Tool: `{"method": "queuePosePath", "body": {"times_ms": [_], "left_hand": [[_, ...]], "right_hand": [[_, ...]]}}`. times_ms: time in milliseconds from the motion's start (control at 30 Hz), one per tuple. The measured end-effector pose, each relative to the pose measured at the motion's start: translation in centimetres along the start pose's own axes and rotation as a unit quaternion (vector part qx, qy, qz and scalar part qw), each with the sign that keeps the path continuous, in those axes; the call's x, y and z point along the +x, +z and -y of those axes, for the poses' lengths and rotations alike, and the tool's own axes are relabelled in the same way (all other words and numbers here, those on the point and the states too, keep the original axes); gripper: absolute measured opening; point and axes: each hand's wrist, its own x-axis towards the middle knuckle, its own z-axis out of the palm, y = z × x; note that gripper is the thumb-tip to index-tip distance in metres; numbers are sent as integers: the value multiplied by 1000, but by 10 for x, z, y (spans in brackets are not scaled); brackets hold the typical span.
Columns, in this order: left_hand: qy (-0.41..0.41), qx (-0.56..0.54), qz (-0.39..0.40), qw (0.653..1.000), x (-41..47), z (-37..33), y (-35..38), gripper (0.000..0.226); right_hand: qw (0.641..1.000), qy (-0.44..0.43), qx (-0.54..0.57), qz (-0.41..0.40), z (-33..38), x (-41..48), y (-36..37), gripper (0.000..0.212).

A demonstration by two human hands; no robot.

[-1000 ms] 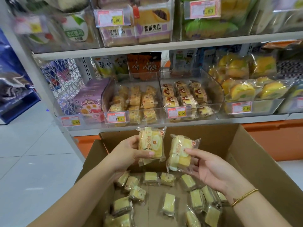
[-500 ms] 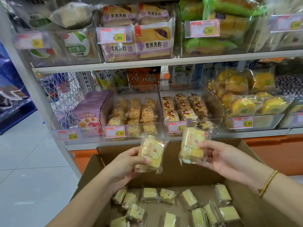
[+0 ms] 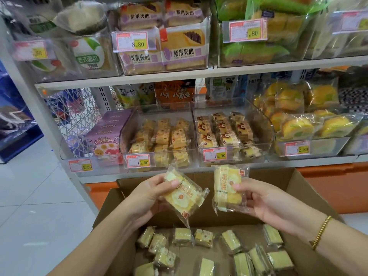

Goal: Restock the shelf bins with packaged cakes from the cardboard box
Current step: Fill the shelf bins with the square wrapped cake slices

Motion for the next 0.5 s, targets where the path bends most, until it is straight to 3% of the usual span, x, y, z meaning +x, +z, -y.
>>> {"method": "queuePosePath", "body": {"times_ms": [233,500], "left_hand": [[-30,9,59,998,-3,3,-5,48],[-6,-36,43,998,5,-13,-16,64]], "right_hand": [[1000,18,6,10,-12,3,-1,45],[1000,11,-25,0,1,13,1,43]]}}
